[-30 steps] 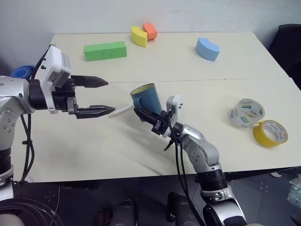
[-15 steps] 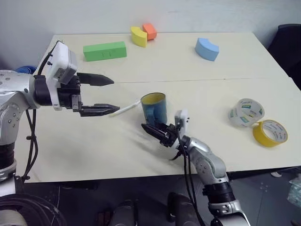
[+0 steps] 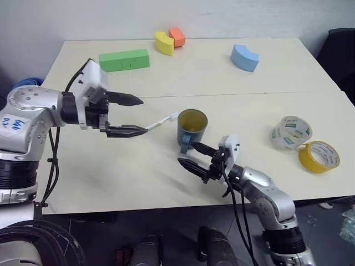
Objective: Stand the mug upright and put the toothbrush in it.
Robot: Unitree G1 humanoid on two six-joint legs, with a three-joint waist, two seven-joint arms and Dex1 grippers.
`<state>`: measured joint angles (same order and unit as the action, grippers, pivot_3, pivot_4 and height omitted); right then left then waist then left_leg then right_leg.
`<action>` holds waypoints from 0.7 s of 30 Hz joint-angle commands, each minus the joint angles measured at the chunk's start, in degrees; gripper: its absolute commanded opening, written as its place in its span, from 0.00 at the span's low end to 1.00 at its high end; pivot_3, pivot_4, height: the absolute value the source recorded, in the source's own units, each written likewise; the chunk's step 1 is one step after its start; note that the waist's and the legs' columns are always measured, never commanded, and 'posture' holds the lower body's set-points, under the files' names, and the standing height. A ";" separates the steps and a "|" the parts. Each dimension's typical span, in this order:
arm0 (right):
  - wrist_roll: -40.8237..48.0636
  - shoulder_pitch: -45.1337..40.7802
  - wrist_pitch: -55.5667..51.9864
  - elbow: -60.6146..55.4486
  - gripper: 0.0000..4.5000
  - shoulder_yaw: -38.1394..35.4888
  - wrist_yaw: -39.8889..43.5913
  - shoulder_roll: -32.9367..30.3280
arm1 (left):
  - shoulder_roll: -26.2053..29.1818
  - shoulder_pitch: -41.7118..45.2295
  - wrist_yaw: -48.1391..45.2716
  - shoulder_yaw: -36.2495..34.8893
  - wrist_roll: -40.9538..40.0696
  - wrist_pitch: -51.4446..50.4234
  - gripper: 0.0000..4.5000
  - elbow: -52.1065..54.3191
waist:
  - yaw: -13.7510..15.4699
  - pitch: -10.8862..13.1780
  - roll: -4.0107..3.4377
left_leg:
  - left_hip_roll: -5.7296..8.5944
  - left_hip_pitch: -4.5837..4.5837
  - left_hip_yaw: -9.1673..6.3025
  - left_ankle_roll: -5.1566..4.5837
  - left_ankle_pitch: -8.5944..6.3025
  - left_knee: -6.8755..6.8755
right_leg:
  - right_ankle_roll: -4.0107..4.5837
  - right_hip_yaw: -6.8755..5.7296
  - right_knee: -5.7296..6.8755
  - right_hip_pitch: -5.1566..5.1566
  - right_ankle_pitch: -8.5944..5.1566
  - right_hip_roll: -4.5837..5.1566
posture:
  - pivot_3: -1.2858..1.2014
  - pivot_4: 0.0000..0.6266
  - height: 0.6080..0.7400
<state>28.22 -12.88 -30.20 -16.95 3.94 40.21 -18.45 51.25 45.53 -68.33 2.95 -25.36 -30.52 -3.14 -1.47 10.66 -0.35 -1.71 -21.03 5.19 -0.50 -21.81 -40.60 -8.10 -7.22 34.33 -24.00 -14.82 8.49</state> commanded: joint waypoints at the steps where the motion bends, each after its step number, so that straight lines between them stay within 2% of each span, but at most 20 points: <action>1: 0.88 2.39 -7.15 -12.25 1.00 -3.23 0.90 -10.77 | -3.85 5.47 4.15 5.78 10.66 7.16 1.00 -10.80 | 1.27 0.04 -0.07 | 0.03 -0.03 -0.01 -0.01 0.00 -0.03 | 0.00 -0.01 -0.01 0.00 0.00 0.01 | 0.52 0.24 1.00; 2: 1.82 2.81 -8.81 -14.33 1.00 -4.12 1.04 -13.22 | -5.15 6.72 4.80 6.91 12.72 8.93 1.00 -13.88 | 1.48 0.03 -0.06 | 0.05 -0.07 0.01 -0.02 0.00 -0.07 | 0.00 0.00 -0.07 0.00 0.00 0.03 | 0.52 0.24 1.00; 7: 17.16 3.12 -22.15 -27.60 1.00 -18.04 5.60 -30.33 | -16.53 17.28 10.36 10.90 21.05 17.99 1.00 -37.10 | 2.83 0.00 0.12 | 0.05 -0.21 0.05 -0.12 -0.02 -0.27 | 0.01 -0.01 -0.17 0.00 0.01 0.01 | 0.52 0.24 1.00; 11: 32.90 -2.60 -29.19 -27.93 1.00 -28.13 0.70 -36.58 | -22.68 23.11 12.16 12.12 25.47 24.83 1.00 -51.81 | 2.80 -0.02 0.37 | 0.04 -0.21 0.08 -0.20 -0.07 -0.33 | 0.03 -0.02 -0.22 0.04 0.02 0.01 | 0.52 0.24 1.00; 15: 43.62 -7.83 -31.97 -25.52 1.00 -33.00 -3.74 -42.63 | -26.04 26.43 13.80 13.27 30.11 30.03 1.00 -61.68 | 2.88 0.01 0.45 | 0.03 -0.21 0.10 -0.24 -0.08 -0.35 | 0.04 -0.03 -0.20 0.04 0.03 0.03 | 0.52 0.24 1.00; 18: 47.83 -9.85 -32.62 -23.78 1.00 -35.09 -5.79 -46.71 | -27.23 27.57 13.11 13.77 32.22 31.40 0.88 -65.48 | 2.90 0.02 0.47 | 0.04 -0.23 0.12 -0.28 -0.11 -0.33 | 0.04 -0.04 -0.25 0.03 0.03 0.05 | 0.52 0.24 1.00; 21: 50.63 -10.27 -32.41 -22.55 1.00 -36.06 -7.97 -49.23 | -27.81 28.03 12.73 14.01 34.22 32.95 0.70 -67.60 | 2.98 0.00 0.58 | 0.03 -0.24 0.11 -0.30 -0.12 -0.35 | 0.04 -0.05 -0.24 0.03 0.03 0.05 | 0.52 0.24 1.00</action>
<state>76.64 -22.40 -62.83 -39.75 -29.88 33.55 -66.06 23.25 71.93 -55.46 16.81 7.23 1.17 -69.97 1.51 10.67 0.23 -1.68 -21.28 5.30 -0.80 -21.93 -40.97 -8.06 -7.27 34.09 -23.96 -14.78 8.55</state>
